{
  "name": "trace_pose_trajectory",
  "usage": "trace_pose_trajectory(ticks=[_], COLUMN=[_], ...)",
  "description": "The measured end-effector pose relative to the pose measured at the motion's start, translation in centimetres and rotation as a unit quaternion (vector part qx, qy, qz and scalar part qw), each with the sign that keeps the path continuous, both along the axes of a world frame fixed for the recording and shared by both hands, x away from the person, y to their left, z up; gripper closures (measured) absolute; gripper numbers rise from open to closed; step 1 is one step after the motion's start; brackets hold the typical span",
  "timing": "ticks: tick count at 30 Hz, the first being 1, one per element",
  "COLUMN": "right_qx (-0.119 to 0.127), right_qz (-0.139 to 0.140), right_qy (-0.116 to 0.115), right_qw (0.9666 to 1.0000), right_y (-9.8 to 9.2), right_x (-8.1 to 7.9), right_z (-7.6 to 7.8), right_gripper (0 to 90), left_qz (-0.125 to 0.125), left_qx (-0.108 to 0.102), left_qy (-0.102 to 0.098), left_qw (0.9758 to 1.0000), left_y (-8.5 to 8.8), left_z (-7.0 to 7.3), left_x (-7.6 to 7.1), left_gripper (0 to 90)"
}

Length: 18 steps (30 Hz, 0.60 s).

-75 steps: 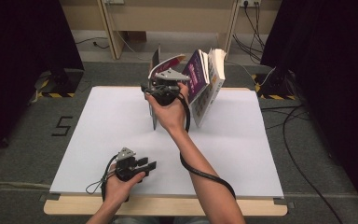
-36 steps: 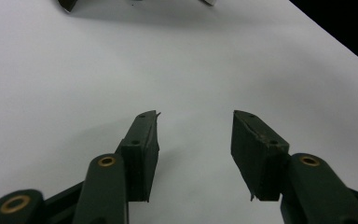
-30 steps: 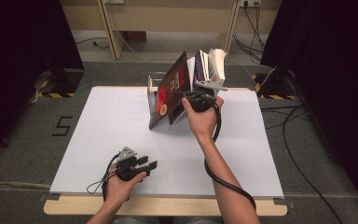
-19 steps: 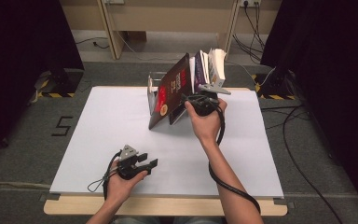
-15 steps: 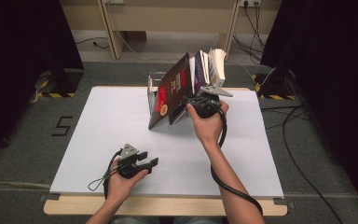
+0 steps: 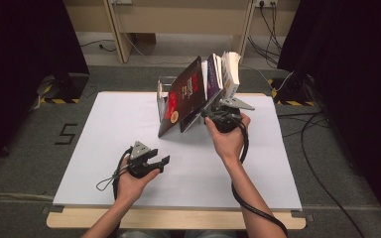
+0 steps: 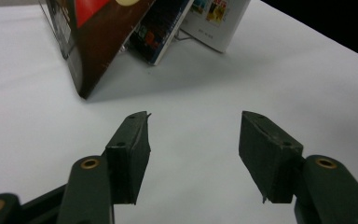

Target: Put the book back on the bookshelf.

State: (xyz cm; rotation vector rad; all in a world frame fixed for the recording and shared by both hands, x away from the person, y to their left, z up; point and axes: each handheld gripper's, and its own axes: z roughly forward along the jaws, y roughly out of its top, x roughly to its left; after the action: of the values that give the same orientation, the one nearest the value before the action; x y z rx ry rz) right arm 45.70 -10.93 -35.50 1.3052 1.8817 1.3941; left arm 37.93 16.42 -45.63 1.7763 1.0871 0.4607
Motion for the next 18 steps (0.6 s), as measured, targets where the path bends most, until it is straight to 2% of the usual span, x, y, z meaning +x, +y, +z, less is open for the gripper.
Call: trace_pose_trajectory(ticks=[18], right_qx=[-0.012], right_qz=[-0.006], right_qy=[-0.001], right_qw=[0.9999], right_y=[-2.0], right_x=[-2.1], right_z=[-1.0], right_gripper=[54.2], left_qz=[0.006], left_qx=[0.019], left_qy=[-0.033], left_qw=[0.9993], left_y=[-1.7], left_z=[1.7], left_x=[3.3], left_gripper=[44.1])
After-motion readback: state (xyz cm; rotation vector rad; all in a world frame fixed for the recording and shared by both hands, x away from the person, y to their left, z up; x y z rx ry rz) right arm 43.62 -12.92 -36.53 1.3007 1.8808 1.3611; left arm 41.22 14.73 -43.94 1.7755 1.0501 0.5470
